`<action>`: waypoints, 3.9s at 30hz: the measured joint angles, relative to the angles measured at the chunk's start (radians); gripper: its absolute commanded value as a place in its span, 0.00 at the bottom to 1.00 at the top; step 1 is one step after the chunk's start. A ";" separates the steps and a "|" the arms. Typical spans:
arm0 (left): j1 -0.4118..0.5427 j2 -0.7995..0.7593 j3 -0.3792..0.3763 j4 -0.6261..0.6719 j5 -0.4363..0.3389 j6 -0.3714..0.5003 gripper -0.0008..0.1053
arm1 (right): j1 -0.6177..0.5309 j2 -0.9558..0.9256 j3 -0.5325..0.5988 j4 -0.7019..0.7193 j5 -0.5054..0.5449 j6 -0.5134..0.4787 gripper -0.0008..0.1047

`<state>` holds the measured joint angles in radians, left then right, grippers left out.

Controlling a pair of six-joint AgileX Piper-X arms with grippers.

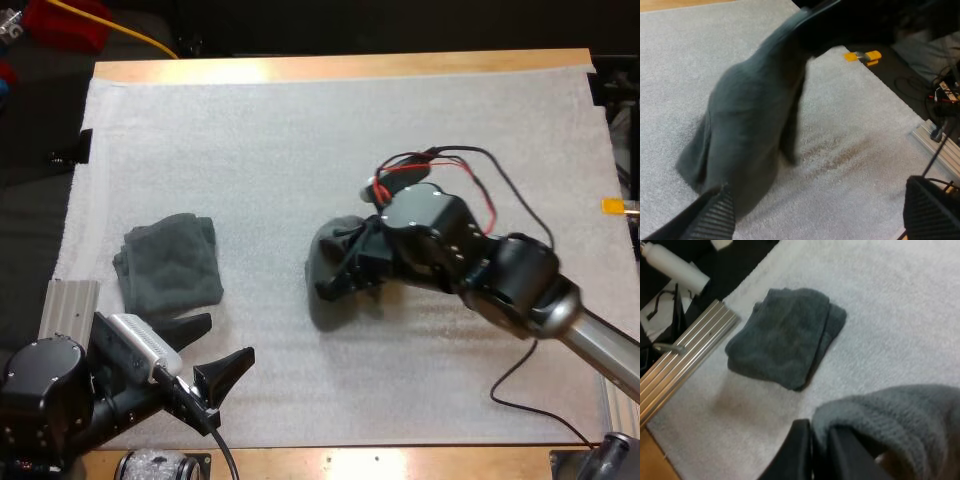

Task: Pick towel from pile, fold and stack

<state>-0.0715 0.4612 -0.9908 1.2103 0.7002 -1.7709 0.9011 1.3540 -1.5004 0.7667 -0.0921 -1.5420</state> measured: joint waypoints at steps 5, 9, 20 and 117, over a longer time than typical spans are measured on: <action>0.000 0.000 0.000 0.000 0.000 0.000 0.66 | 0.000 0.019 0.000 -0.012 -0.008 0.003 0.02; 0.000 0.000 0.000 0.000 0.000 0.000 0.66 | 0.000 0.045 -0.001 0.023 0.049 -0.035 0.02; 0.000 0.000 0.000 0.000 0.000 0.000 0.66 | -0.018 0.216 -0.001 0.136 0.270 -0.161 0.02; -0.173 1.120 0.219 -0.536 0.139 -0.097 0.66 | -0.309 0.219 0.331 0.200 0.320 -0.163 0.02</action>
<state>-0.2447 1.5817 -0.7718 0.6741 0.8396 -1.8674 0.5918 1.5728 -1.1698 0.9670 0.2278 -1.7048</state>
